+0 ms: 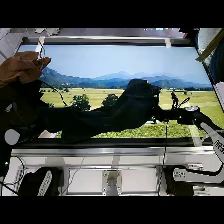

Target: Fold the clothes and pants, and hang the long-sleeved shirts on hangers.

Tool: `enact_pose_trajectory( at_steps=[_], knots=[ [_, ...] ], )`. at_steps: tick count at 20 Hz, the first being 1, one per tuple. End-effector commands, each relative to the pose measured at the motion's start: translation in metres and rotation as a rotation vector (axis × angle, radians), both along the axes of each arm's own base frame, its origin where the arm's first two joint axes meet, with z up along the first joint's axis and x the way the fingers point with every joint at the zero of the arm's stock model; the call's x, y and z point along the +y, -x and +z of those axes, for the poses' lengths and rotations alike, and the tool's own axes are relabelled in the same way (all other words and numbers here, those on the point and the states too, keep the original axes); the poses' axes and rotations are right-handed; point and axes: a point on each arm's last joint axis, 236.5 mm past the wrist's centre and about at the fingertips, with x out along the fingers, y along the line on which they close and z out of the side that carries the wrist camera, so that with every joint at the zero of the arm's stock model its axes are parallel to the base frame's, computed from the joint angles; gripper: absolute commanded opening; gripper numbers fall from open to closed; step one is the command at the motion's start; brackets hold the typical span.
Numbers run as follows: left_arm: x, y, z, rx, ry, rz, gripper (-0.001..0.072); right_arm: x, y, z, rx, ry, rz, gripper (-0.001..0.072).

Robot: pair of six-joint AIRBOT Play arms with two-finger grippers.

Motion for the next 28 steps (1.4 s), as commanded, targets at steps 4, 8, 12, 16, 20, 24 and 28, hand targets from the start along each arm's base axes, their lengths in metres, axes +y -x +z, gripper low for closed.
enact_pose_trajectory(
  at_steps=[4, 8, 12, 16, 20, 24, 28],
  knots=[
    [0.001, -0.004, 0.002, -0.021, -0.001, 0.004, 0.0642, 0.012, -0.001, 0.028, -0.019, -0.062, 0.092, 0.0025],
    [-0.007, -0.017, 0.011, -0.085, 0.066, 0.048, 0.0642, -0.027, -0.008, 0.113, -0.118, -0.054, 0.164, 0.0025],
    [-0.050, -0.001, 0.003, -0.015, 0.192, -0.068, 0.0618, -0.116, 0.009, 0.199, -0.221, 0.182, 0.092, 0.0025],
    [-0.101, 0.041, -0.027, 0.120, 0.264, -0.302, 0.0522, -0.146, 0.030, 0.215, -0.220, 0.302, 0.037, 0.0025],
    [-0.111, 0.061, -0.054, 0.184, 0.268, -0.342, 0.0524, -0.165, 0.031, 0.204, -0.189, 0.382, 0.019, 0.0025],
    [-0.094, 0.010, -0.037, -0.017, 0.254, -0.205, 0.0525, -0.235, 0.039, 0.202, -0.108, 0.598, -0.143, 0.0024],
    [-0.066, -0.028, -0.019, -0.176, 0.217, -0.090, 0.0525, -0.308, 0.066, 0.248, -0.133, 0.657, -0.405, 0.0023]
  ],
)
